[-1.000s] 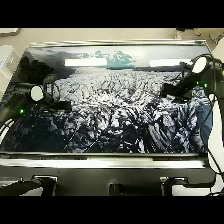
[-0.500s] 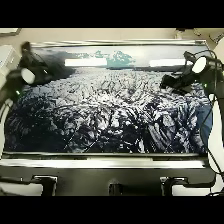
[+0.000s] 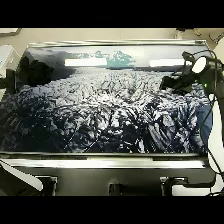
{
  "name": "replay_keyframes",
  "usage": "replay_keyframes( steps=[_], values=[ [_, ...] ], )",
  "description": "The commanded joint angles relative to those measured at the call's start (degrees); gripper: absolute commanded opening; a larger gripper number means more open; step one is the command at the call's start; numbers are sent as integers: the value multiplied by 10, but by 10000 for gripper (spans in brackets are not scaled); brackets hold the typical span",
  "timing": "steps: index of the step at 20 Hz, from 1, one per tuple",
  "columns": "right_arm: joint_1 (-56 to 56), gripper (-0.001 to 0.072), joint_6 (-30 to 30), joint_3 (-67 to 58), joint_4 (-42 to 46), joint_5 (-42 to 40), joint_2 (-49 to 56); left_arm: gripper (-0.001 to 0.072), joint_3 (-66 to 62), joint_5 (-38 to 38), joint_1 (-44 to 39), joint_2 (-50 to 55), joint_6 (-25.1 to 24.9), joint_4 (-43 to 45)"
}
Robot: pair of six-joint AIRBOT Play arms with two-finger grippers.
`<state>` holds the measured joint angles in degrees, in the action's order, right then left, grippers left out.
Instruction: Fold the clothes and pants, and hang the long-sleeved shirts on hangers.
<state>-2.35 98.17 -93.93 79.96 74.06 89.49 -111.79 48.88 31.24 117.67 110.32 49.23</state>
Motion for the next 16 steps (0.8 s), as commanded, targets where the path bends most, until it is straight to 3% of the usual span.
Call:
replay_keyframes(
  steps=[1,2,5,7,12,13,15,16],
  values=[
    [1,674,9,0,-3,10,0,719,3,-51,17,45,-11,-41],
    [1,674,9,0,-7,10,0,720,3,-77,11,57,-19,-52],
    [1,675,9,0,-19,10,0,719,3,-155,-10,90,-155,-213],
    [1,675,19,0,-24,10,0,719,3,-191,-25,108,-215,-300],
    [1,675,22,0,-64,49,0,709,3,-265,-54,129,-238,-323],
    [1,675,26,0,-73,64,0,536,3,-264,-54,130,-237,-323],
    [0,676,45,0,-78,73,0,73,-2,-236,-49,127,-219,-325],
    [0,677,45,0,-78,75,0,26,-14,-208,-47,126,-221,-324]
  ],
)
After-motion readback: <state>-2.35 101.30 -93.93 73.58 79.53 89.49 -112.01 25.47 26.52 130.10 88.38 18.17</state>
